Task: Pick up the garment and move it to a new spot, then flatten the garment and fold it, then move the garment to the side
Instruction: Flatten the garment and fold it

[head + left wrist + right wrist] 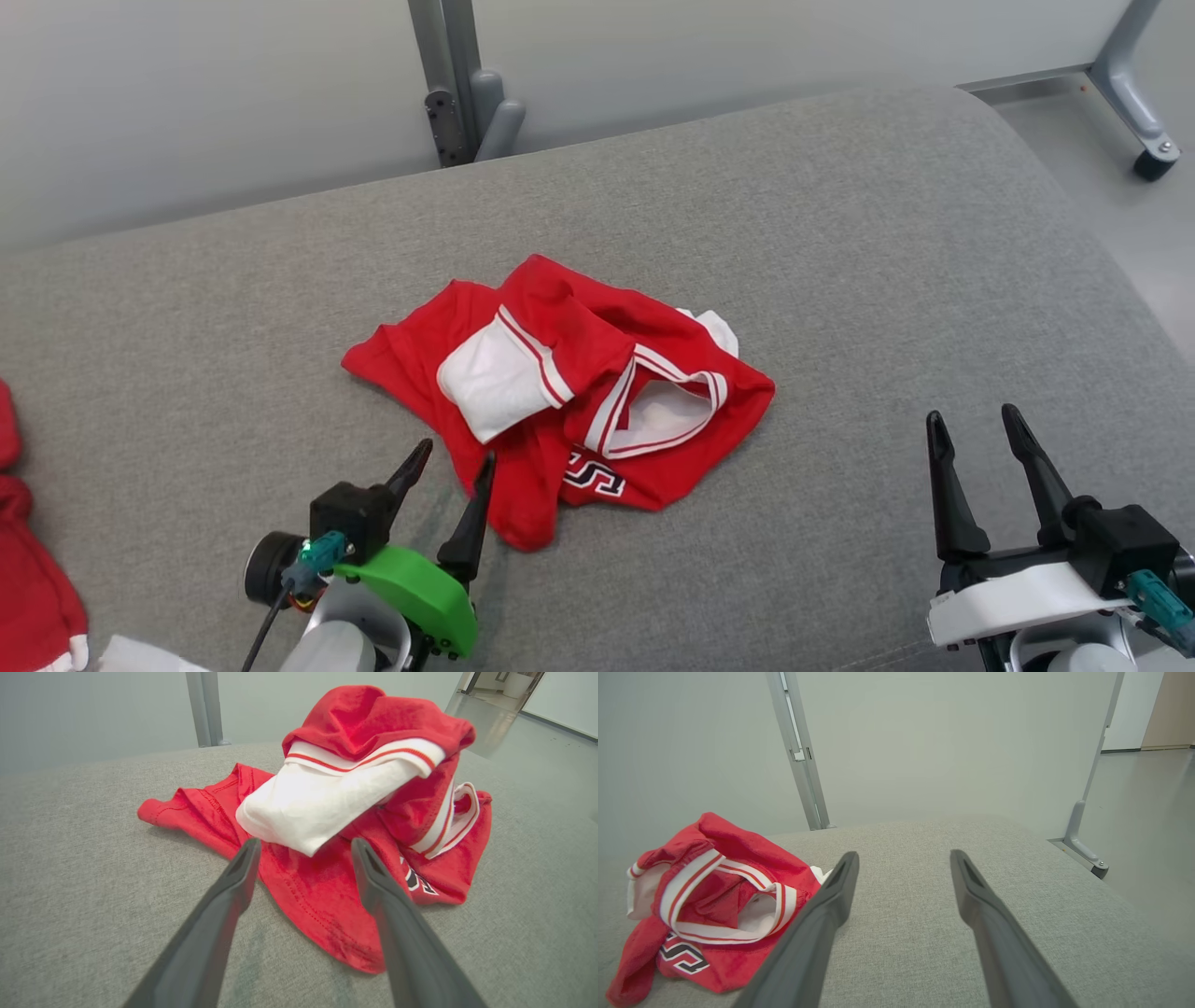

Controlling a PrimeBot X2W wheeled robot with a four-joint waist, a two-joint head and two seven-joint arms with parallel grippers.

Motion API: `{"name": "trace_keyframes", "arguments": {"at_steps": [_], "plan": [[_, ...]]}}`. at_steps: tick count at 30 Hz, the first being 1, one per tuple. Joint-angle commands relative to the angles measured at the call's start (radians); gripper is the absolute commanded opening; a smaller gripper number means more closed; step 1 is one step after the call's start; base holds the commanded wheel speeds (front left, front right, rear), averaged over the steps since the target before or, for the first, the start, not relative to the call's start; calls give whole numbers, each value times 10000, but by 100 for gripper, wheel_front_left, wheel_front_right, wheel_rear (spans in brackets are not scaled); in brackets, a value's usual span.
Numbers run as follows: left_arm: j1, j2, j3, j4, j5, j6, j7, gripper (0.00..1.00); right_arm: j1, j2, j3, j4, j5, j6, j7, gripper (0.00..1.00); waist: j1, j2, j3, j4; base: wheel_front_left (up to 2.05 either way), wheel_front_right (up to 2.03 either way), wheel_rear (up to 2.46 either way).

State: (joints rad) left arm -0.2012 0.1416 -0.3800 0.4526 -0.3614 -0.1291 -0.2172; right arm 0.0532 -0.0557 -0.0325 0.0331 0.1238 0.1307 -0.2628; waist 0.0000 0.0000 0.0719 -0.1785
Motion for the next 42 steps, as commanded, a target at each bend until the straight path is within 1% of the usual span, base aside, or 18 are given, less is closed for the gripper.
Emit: {"name": "trace_keyframes", "arguments": {"at_steps": [1, 10, 15, 19, 20, 21, 22, 23, 28, 30, 34, 36, 42], "plan": [[-273, 71, -78, 156, -35, -25, 33, 100, -119, -11, -17, -18, 80, 1, -31, 100, 0, 0, 95, -215, 0, 0, 0], [-1506, 259, -567, 1671, -220, -26, 295, 100, -198, 17, 13, -39, 136, 1, -31, 100, 0, 0, 333, -481, 0, 0, 0], [-2050, 216, -928, 2373, -336, -26, 224, 100, -314, 36, 29, -14, 168, 1, -31, 100, 0, 0, 445, -533, 0, 0, 0], [-2334, 173, -1164, 2658, -507, -26, 131, 100, -361, 41, 38, 17, 185, 1, -31, 100, 0, 0, 477, -560, 0, 0, 0], [-2396, 152, -1246, 2736, -564, -26, 137, 57, -370, 42, 32, 28, 193, 1, -31, 100, 0, 0, 479, -567, 0, 0, 0], [-2467, 143, -1314, 2776, -604, -26, 131, 34, -376, 41, 31, 35, 213, 1, -31, 100, 0, 0, 478, -574, 0, 0, 0], [-2541, 133, -1389, 2780, -698, -26, 103, 4, -378, 44, 37, 41, 245, 1, -31, 100, 0, 0, 474, -582, 0, 0, 0], [-2614, 151, -1464, 2785, -818, -26, 94, 0, -373, 43, 41, 46, 267, 1, -31, 100, 0, 0, 469, -588, 0, 0, 0], [-2896, 260, -1834, 2443, -1464, -26, -5, 0, -301, 44, 36, 48, 303, 1, -31, 100, 0, 0, 435, -573, 0, 0, 0], [-3038, 275, -1825, 2151, -1856, -26, -44, 0, -278, 44, 7, 46, 313, 1, -31, 100, 0, 0, 416, -547, 0, 0, 0], [-3463, 535, -1619, 1392, -2326, -26, 27, 0, -197, 43, -30, 28, 312, 1, -31, 100, 0, 0, 370, -428, 0, 0, 0], [-3600, 612, -1540, 1168, -2386, -26, 82, 0, -192, 42, -30, 33, 316, 1, -31, 100, 0, 0, 353, -395, 0, 0, 0], [-4326, 1196, -1114, -595, -2436, 257, 563, 0, -161, 42, 29, 99, 345, 1, -32, 100, 0, 0, 161, -268, 0, 0, 0]]}}
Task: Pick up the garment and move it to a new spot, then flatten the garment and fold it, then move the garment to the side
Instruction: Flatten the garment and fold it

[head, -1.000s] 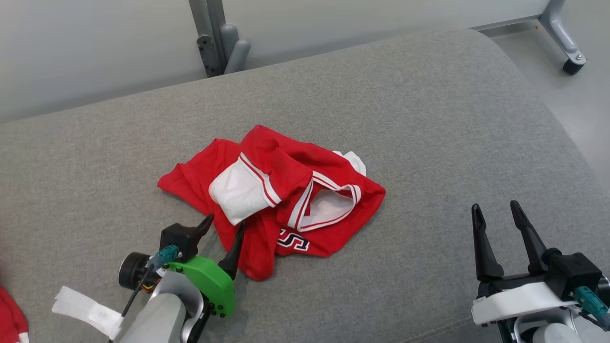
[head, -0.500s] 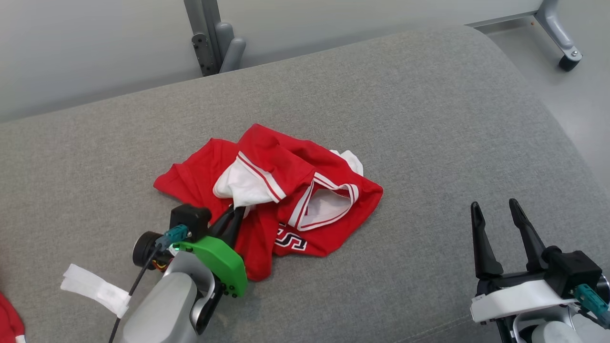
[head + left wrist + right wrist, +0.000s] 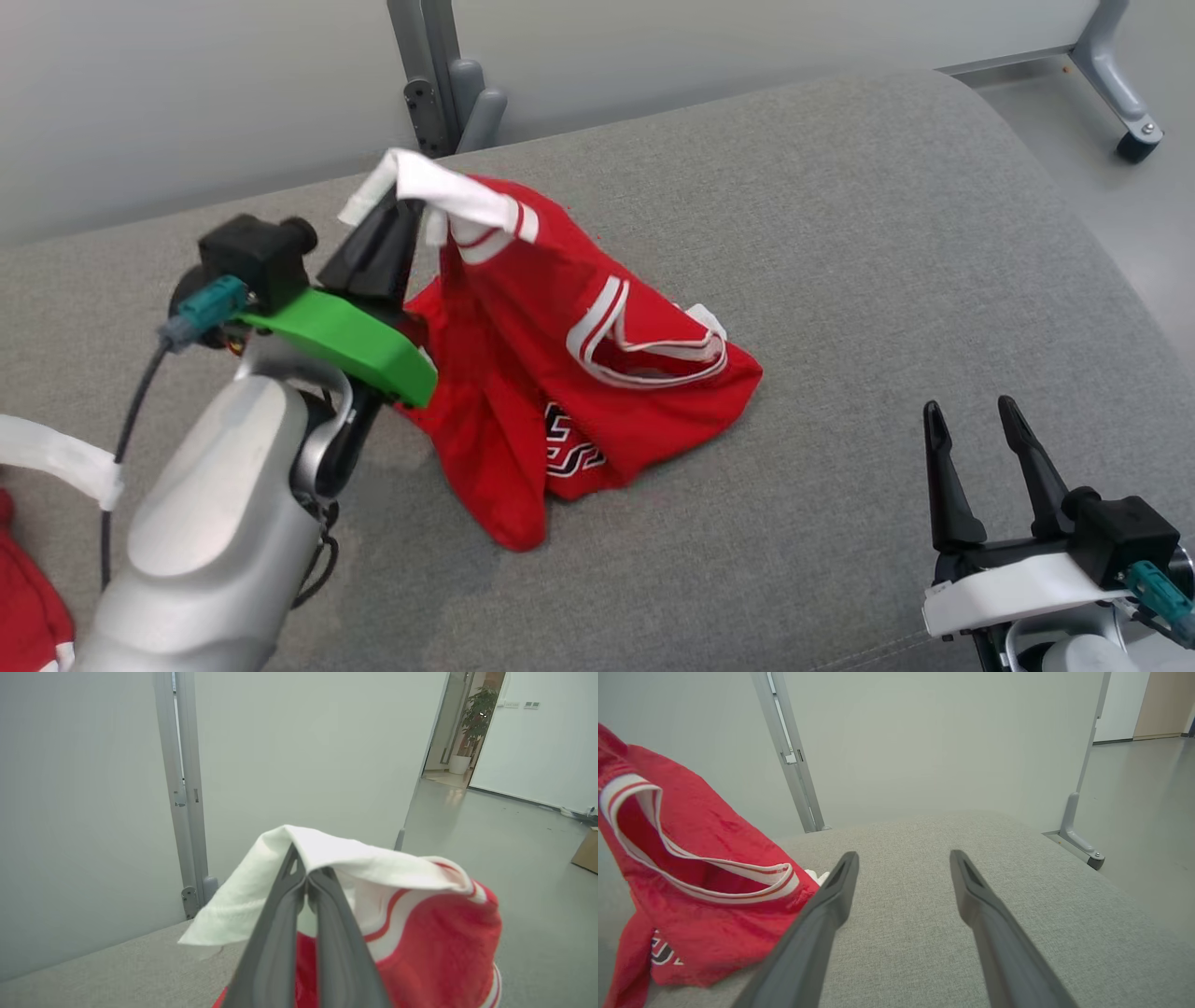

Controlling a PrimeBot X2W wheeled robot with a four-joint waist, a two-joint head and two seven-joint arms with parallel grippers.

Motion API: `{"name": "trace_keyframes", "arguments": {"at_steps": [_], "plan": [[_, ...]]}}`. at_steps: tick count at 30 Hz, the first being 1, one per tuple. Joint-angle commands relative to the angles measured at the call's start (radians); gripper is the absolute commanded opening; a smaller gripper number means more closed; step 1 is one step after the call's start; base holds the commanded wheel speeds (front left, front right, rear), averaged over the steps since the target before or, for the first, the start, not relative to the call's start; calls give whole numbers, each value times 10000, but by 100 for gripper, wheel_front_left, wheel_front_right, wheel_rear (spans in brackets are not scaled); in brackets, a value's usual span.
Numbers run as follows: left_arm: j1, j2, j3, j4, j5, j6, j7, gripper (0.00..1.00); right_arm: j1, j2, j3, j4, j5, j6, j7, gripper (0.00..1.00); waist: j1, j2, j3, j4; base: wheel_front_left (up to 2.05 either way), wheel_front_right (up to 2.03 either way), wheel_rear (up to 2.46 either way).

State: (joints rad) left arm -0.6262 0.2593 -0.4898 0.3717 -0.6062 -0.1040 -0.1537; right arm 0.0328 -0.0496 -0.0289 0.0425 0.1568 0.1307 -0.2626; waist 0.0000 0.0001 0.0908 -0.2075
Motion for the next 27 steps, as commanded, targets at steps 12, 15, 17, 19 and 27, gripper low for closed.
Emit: {"name": "trace_keyframes", "arguments": {"at_steps": [12, 15, 17, 19, 27], "plan": [[404, 1296, 864, -4866, -790, 842, 1789, 0, 234, -20, -96, 64, 78, 1, -34, 100, 0, -1, -448, 128, 0, 0, 0], [562, 1640, 1106, -6038, -953, 1138, 2253, 0, 252, -18, -115, 68, 72, 1, -33, 100, 0, -1, -502, 176, 0, 0, 0], [624, 1831, 1256, -6719, -1020, 1327, 2547, 0, 236, -21, -113, 58, 81, 1, -34, 100, 0, -1, -502, 211, 0, 0, 0], [605, 1940, 1379, -7348, -1147, 1462, 2786, 0, 210, -20, -124, 48, 90, 1, -33, 100, 0, -1, -495, 251, 0, 0, 0], [424, 2514, 1728, -8882, -1229, 1941, 3732, 0, 126, -21, -20, 38, 232, 1, -33, 100, 0, -1, -425, 219, 0, 0, 0]]}}
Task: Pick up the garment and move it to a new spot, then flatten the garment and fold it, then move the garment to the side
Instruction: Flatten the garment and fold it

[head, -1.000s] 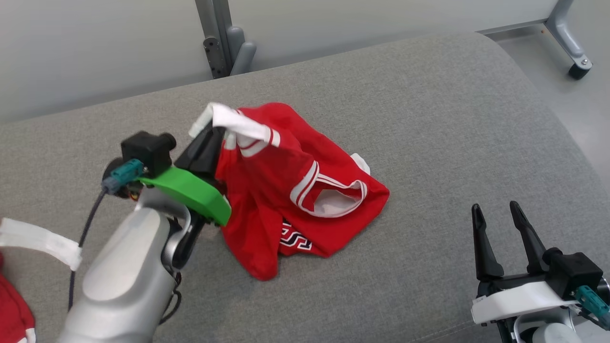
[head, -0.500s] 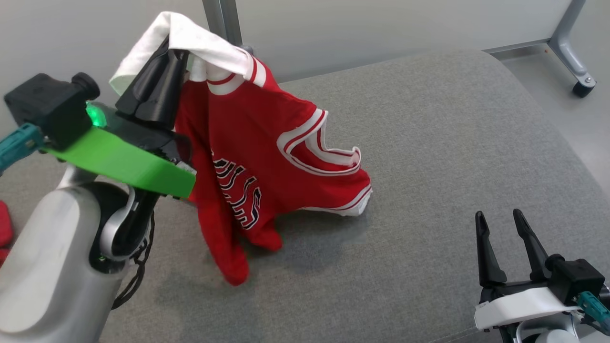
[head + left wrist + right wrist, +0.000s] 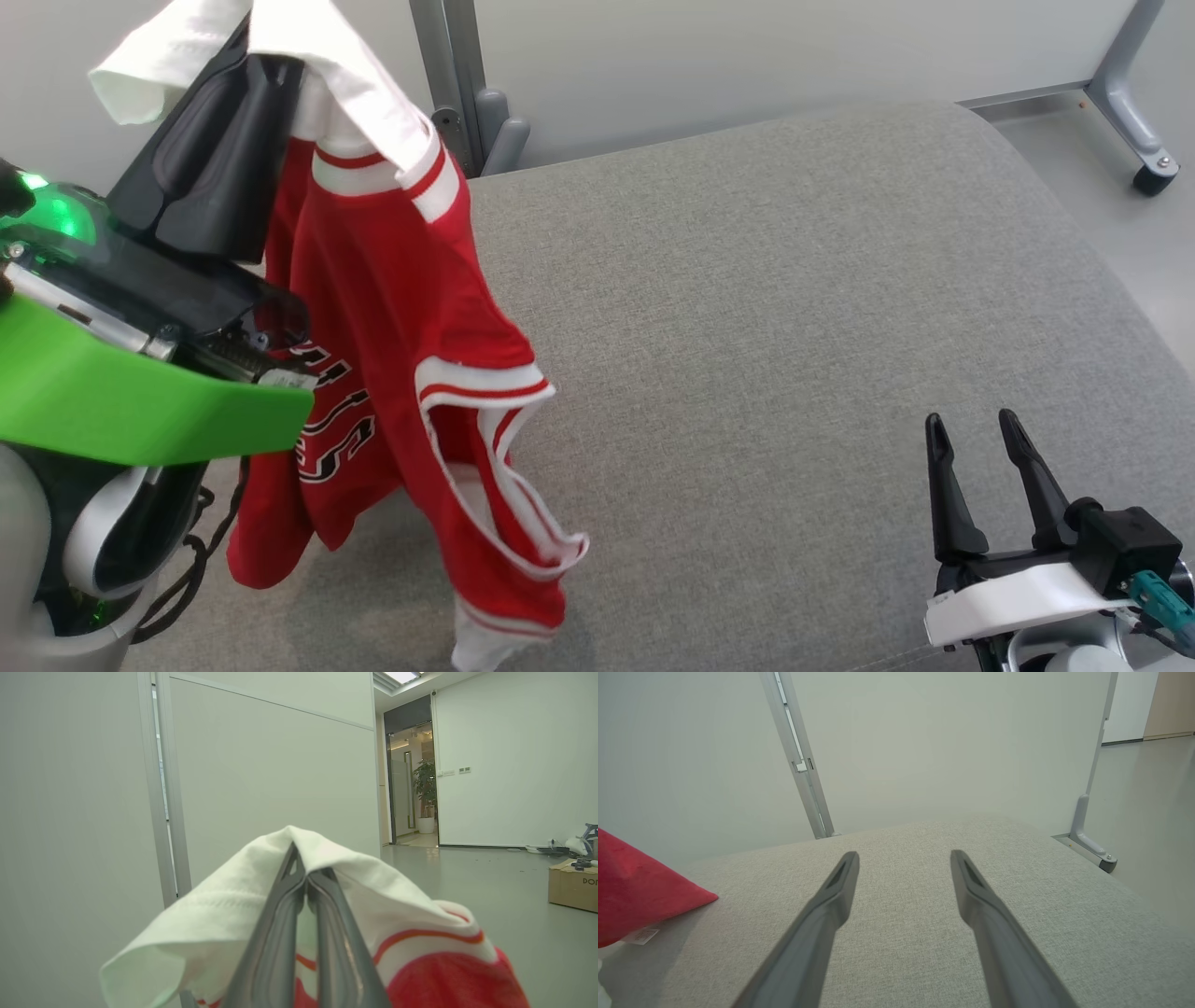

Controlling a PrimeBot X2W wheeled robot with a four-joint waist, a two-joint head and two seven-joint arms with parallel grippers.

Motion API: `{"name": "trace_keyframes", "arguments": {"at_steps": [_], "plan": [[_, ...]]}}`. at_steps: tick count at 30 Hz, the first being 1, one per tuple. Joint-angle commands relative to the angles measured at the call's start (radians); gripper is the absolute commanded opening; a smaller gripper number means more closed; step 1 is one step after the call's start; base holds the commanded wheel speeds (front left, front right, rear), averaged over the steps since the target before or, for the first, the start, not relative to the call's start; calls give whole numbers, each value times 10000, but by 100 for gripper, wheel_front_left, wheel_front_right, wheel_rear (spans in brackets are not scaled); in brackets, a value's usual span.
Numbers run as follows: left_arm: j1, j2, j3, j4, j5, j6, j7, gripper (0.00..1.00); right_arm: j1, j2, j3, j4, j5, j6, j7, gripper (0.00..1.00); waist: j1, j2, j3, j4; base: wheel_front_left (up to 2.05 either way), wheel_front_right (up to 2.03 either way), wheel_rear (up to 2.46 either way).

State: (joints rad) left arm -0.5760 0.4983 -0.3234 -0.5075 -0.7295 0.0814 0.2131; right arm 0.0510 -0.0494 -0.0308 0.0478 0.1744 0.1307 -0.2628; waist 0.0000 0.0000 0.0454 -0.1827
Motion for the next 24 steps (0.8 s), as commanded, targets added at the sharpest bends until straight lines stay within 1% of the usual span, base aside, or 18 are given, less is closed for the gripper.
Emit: {"name": "trace_keyframes", "arguments": {"at_steps": [1, 6, 9, 11, 13, 17, 20, 24], "plan": [[-106, 169, 95, -229, 9, 149, 175, 0, -72, -23, 8, -20, 85, 1, -31, 100, 0, 0, 65, -55, 0, 0, 0], [-400, 196, 27, -421, -36, 288, 603, 0, -183, -21, 17, -33, 212, 2, -31, 100, 0, 0, 322, -201, 0, 0, 0], [-738, -60, -244, -97, -222, 195, 792, 0, -358, -21, 81, -50, 316, 2, -31, 100, 0, 0, 603, -352, 0, 0, 0], [-911, -80, -320, 48, -189, 162, 851, 0, -448, -23, 130, -63, 331, 1, -31, 100, 0, 0, 738, -424, 0, 0, 0], [-1276, -226, -520, 534, -151, 53, 943, 0, -617, -17, 246, -85, 420, 1, -31, 100, 0, 0, 1030, -596, 0, 0, 0], [-2167, -549, -1009, 1812, -153, -368, 1170, 0, -928, -20, 342, -106, 638, 1, -31, 100, 0, 0, 1715, -921, 0, 0, 0], [-2903, -890, -1500, 2981, -103, -832, 1274, 0, -1171, -20, 403, -103, 854, 1, -32, 100, 0, 0, 2237, -1158, 0, 0, 0], [-3726, -1230, -2219, 4578, 244, -1441, 1368, 0, -1454, -20, 555, -111, 1128, 1, -31, 100, 0, 0, 2848, -1522, 0, 0, 0]]}}
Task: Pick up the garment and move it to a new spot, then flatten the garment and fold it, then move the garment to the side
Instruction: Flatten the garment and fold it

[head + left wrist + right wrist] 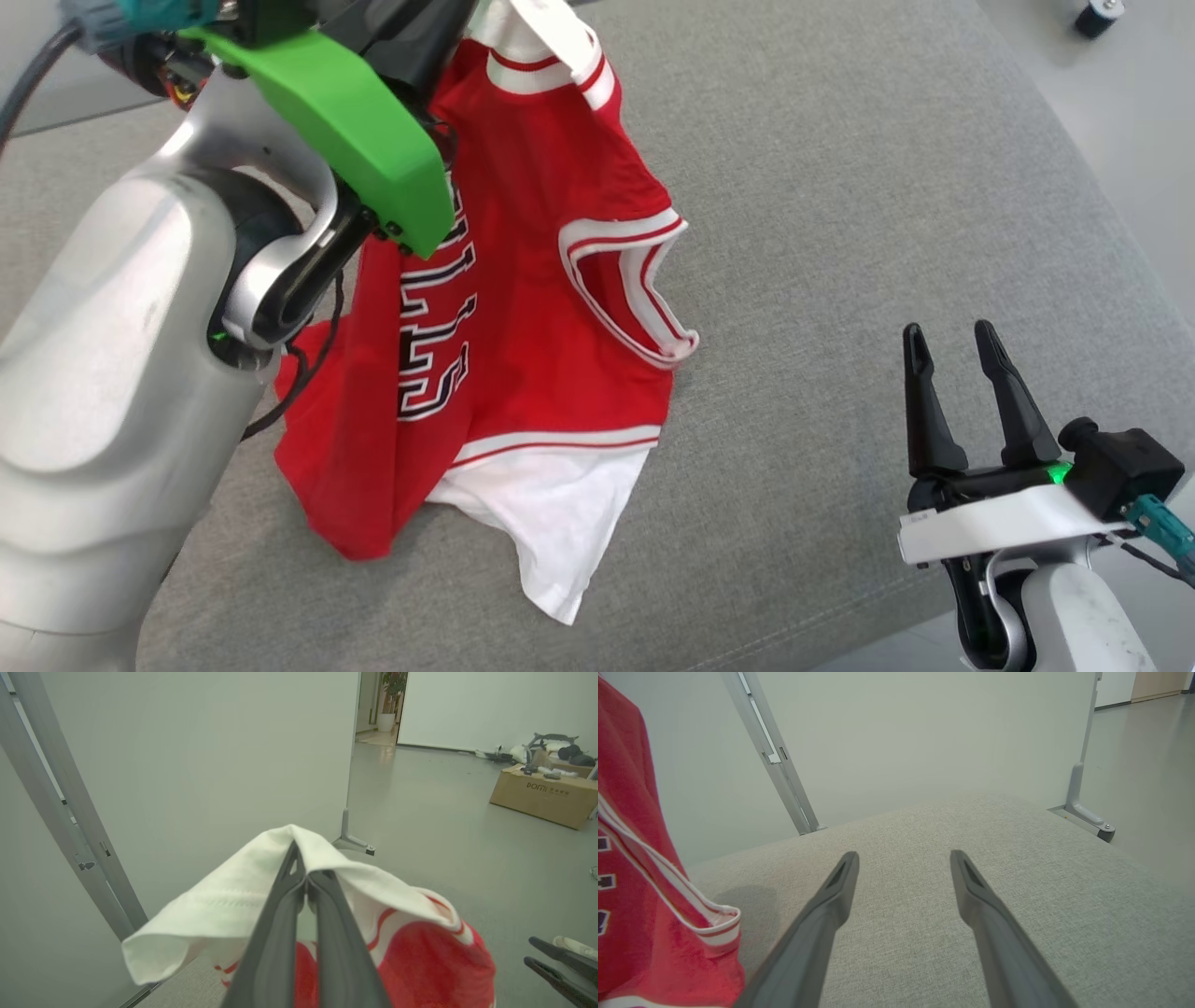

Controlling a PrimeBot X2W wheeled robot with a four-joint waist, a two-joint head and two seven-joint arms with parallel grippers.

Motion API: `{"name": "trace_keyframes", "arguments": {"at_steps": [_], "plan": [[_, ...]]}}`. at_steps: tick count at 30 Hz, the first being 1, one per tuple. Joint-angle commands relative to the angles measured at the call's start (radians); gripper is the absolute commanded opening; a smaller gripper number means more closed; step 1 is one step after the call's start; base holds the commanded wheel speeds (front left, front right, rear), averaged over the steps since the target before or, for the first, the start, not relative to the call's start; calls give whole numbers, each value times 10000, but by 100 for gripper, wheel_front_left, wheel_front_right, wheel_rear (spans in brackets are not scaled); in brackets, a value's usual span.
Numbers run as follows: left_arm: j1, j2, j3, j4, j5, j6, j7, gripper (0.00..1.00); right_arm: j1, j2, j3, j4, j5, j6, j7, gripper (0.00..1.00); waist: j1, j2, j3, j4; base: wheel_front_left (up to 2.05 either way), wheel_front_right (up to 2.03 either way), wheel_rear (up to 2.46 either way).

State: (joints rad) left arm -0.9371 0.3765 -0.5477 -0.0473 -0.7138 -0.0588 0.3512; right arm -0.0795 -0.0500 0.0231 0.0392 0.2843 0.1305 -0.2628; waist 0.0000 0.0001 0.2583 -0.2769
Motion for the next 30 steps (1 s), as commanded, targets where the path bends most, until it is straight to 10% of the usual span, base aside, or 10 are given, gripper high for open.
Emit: {"name": "trace_keyframes", "arguments": {"at_steps": [1, 20, 23, 30], "plan": [[-306, -31, -104, 412, 171, -146, -43, 0, -218, -12, 71, -32, 98, 4, -32, 100, 0, -1, 855, -679, 0, 0, 0], [-2027, -101, -2398, 5940, 219, -726, -2064, 0, -738, -12, 390, 3, 740, 3, -31, 100, 0, -1, 1840, -1447, 0, 0, 0], [-2098, -123, -2664, 6383, 244, -726, -2177, 100, -799, -15, 360, 37, 656, 3, -32, 100, 0, -1, 1799, -1333, 0, 0, 0], [-1869, -304, -2752, 6770, 124, -718, -2715, 100, -675, -17, 213, 82, 435, 3, -31, 100, 0, -1, 1473, -982, 0, 0, 0]]}}
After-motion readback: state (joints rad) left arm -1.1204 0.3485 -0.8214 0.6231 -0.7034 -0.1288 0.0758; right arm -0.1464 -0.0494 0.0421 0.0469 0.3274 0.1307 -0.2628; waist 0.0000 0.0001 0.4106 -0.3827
